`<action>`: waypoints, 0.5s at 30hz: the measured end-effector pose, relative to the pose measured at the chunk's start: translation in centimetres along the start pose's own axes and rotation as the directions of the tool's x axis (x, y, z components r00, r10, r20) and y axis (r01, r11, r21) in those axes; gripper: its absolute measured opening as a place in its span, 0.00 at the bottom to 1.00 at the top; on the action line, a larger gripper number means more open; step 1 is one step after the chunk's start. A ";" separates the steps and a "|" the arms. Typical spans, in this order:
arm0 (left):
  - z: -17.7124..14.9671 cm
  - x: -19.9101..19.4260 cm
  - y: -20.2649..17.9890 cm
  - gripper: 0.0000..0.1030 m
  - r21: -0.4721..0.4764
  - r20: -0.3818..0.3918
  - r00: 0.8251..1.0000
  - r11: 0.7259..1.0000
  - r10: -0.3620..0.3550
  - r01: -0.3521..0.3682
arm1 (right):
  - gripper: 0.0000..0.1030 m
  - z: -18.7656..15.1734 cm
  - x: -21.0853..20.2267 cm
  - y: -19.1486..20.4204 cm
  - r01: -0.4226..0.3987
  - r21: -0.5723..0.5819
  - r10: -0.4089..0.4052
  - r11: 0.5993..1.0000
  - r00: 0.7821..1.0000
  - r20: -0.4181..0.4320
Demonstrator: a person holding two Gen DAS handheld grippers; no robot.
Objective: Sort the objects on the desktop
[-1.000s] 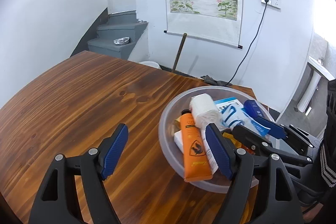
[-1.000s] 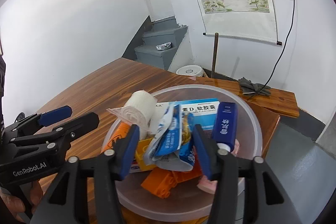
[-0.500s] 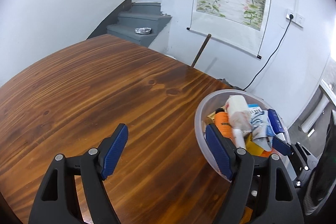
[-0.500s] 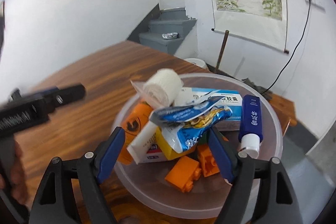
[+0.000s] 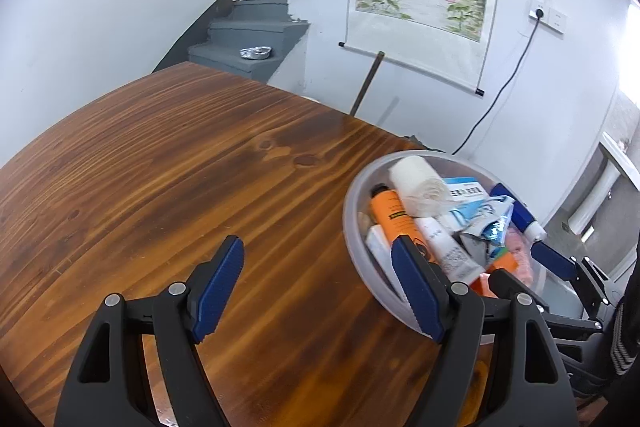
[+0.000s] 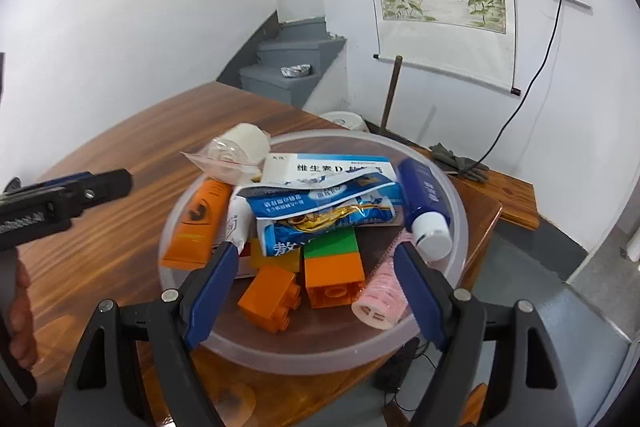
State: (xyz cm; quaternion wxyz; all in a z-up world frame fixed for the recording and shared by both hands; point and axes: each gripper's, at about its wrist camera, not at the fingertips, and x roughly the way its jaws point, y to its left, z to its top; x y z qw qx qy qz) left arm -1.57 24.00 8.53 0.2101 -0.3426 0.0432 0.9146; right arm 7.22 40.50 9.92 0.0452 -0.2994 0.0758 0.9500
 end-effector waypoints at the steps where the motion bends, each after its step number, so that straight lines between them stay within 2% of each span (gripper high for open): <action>1: 0.0 -0.1 -0.2 0.77 0.004 -0.001 1.000 1.000 -0.004 0.004 | 0.81 -0.1 -0.3 -0.1 -0.007 0.004 0.007 1.000 1.000 0.006; 5: -0.6 -0.1 -1.8 0.77 0.038 -0.019 1.000 0.999 -0.005 0.006 | 0.81 -0.4 -0.8 -1.0 -0.020 0.047 0.020 0.999 1.000 0.011; 10: -1.7 -0.9 -3.8 0.77 0.070 0.002 0.998 0.995 0.070 -0.070 | 0.83 -0.8 -2.7 -1.8 -0.017 0.076 0.014 0.997 0.999 0.038; 13: -2.3 -1.7 -4.6 0.77 0.058 0.015 0.997 0.996 0.073 -0.073 | 0.89 -1.1 -3.6 -2.1 -0.001 0.083 -0.002 0.997 0.999 0.042; 15: -2.5 -2.1 -5.0 0.77 0.044 0.019 0.997 0.996 0.072 -0.072 | 1.00 -1.5 -3.9 -2.5 0.009 0.086 -0.012 0.996 0.999 0.040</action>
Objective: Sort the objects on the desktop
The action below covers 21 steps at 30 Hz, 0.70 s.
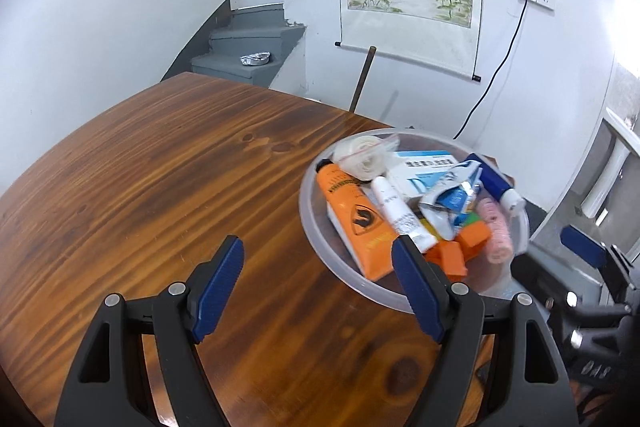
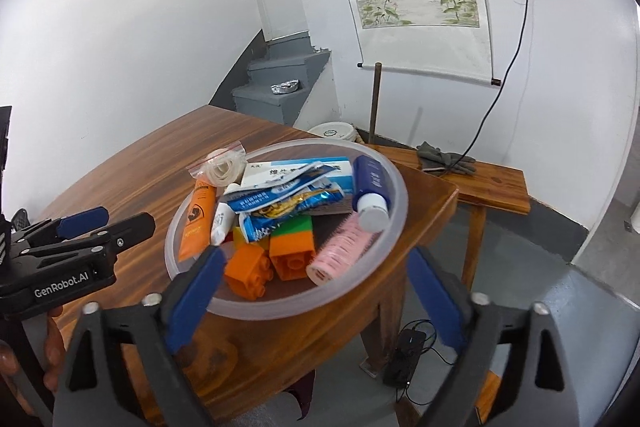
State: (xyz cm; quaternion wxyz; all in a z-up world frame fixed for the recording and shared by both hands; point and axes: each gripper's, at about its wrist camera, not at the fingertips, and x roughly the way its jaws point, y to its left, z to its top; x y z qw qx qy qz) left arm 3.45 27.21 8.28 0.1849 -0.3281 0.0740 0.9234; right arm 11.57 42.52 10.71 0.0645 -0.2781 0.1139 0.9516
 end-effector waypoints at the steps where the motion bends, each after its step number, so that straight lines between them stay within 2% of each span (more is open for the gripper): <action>1: 0.0 -0.2 -0.1 0.78 -0.004 0.004 1.000 1.000 0.003 -0.003 | 1.00 -0.1 -0.3 -0.1 0.010 -0.003 -0.009 1.000 1.000 0.006; 5: -0.2 -0.8 -0.5 0.80 -0.018 0.012 1.000 1.000 0.011 -0.010 | 1.00 -0.7 -1.0 -0.1 0.065 -0.035 -0.065 0.997 0.998 0.008; 9: -0.4 -1.7 -1.0 0.80 -0.007 0.048 0.997 0.998 0.062 -0.062 | 1.00 -1.2 -1.3 0.0 0.109 -0.056 -0.109 0.993 0.994 0.002; 15: -0.6 -2.9 -1.5 0.85 0.003 0.091 0.981 0.985 0.172 -0.173 | 1.00 -1.5 -1.5 0.1 0.098 -0.053 -0.099 0.994 0.995 -0.024; 21: -0.4 -3.4 -2.9 0.85 0.035 0.084 0.989 0.992 0.119 -0.123 | 1.00 -1.7 -1.9 -0.4 0.087 -0.040 -0.088 0.995 0.996 -0.024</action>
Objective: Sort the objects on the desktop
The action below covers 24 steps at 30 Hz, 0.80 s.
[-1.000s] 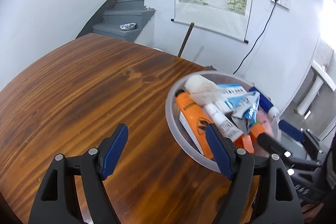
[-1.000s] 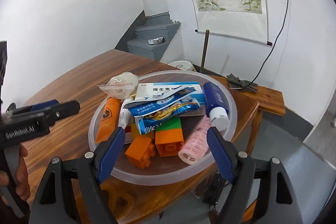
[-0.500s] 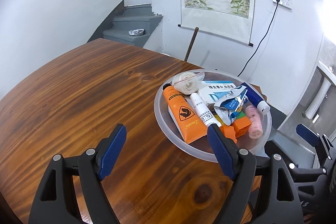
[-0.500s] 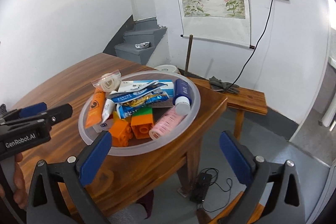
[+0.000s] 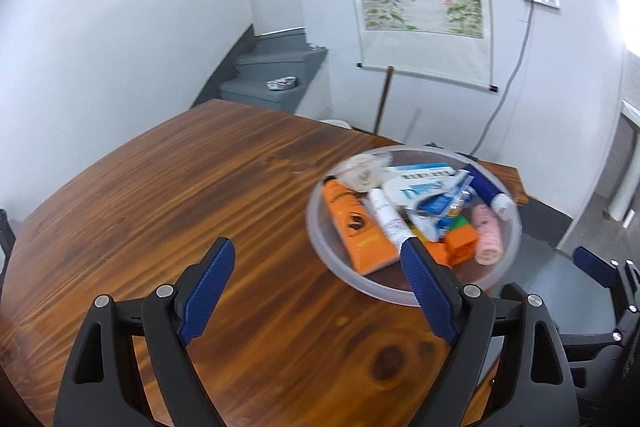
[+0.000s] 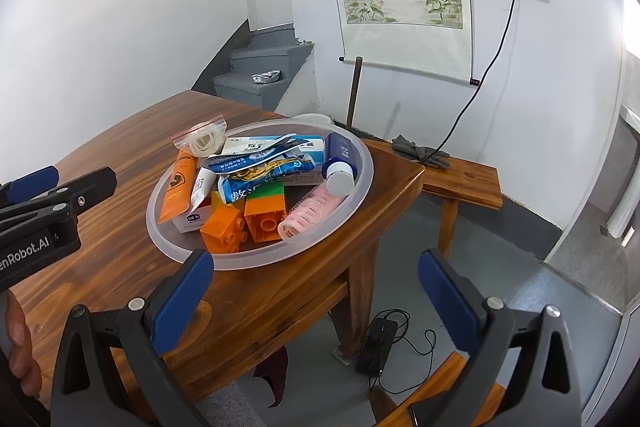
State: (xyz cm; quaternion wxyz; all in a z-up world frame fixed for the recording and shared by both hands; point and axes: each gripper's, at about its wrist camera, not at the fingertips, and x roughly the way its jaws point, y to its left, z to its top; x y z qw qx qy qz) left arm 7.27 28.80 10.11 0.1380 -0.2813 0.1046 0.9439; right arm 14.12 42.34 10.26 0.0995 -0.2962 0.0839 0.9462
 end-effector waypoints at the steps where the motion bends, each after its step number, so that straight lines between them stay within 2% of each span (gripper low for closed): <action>1: 0.0 -0.1 -0.3 0.85 0.006 -0.001 1.000 1.000 -0.013 0.013 | 1.00 0.0 -0.2 -0.1 -0.001 0.000 0.001 1.000 1.000 0.003; 8: 0.1 -0.3 -1.2 0.85 0.000 -0.029 0.997 0.997 -0.076 0.076 | 1.00 0.3 -1.3 -1.3 0.020 0.031 -0.021 0.999 0.999 0.044; 13: 0.0 -0.2 -1.2 0.85 -0.020 -0.023 0.998 0.999 -0.051 0.050 | 1.00 1.4 -2.3 -1.6 0.033 0.059 -0.039 0.998 0.994 0.098; 19: -0.2 0.8 -0.9 0.85 -0.032 -0.044 0.998 0.999 -0.038 0.037 | 1.00 1.3 -0.5 -1.1 0.112 0.031 -0.113 0.993 0.993 0.042; 24: -0.2 1.4 -0.4 0.85 -0.050 -0.044 0.998 0.998 -0.038 0.035 | 1.00 0.9 0.2 -1.1 0.082 0.034 -0.082 0.996 0.996 0.020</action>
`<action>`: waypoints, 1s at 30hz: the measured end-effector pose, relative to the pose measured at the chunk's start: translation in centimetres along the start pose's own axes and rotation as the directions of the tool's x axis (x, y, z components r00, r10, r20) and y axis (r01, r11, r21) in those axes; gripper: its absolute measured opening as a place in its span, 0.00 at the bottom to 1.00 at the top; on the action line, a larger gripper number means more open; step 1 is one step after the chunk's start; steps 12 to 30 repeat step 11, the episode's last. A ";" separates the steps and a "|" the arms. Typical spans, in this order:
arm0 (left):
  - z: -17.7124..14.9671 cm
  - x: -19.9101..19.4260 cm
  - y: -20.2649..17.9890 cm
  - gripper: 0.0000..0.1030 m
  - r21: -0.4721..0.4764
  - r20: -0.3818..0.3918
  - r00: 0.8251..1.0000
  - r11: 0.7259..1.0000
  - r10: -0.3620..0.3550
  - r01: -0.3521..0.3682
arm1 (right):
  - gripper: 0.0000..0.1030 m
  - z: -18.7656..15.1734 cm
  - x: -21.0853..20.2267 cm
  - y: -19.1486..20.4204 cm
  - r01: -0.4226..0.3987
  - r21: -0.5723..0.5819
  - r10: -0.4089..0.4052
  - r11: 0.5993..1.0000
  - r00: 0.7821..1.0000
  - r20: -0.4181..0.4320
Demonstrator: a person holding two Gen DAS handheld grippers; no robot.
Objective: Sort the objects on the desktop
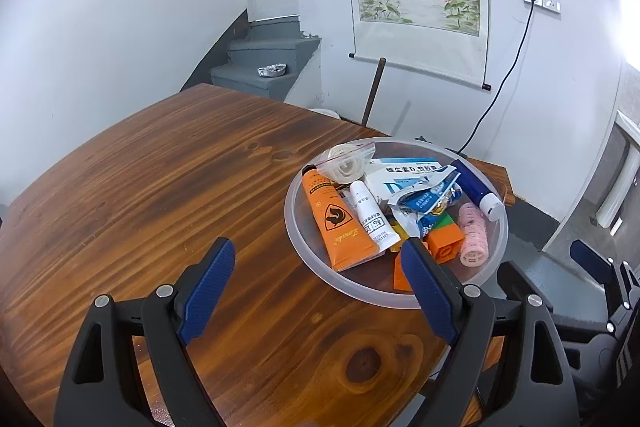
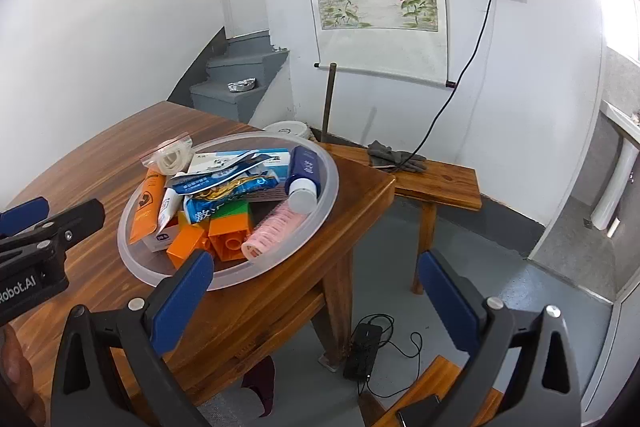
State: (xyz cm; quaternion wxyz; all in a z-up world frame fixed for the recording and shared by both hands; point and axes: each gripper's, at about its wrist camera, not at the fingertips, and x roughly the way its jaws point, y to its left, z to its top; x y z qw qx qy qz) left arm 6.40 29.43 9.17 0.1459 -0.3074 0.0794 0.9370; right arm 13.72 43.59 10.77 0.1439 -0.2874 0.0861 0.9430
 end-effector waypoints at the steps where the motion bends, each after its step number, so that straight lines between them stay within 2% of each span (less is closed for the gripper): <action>1: 0.0 0.1 0.0 0.85 -0.002 -0.003 1.000 1.000 -0.003 0.003 | 1.00 -0.1 0.1 0.2 0.000 -0.009 0.000 1.000 1.000 -0.002; 8: 0.1 1.0 0.2 0.85 -0.029 -0.035 0.993 0.994 -0.110 0.109 | 1.00 -0.6 1.0 0.7 -0.027 -0.014 0.027 1.000 0.999 -0.030; 11: 0.0 0.6 0.1 0.85 -0.010 0.000 0.997 0.997 -0.083 0.083 | 1.00 -0.7 1.1 0.6 -0.033 -0.014 0.032 0.999 0.999 -0.033; 30: 0.0 0.6 0.1 0.85 -0.010 0.000 0.997 0.997 -0.083 0.083 | 1.00 -0.7 1.1 0.6 -0.033 -0.014 0.032 0.999 0.999 -0.033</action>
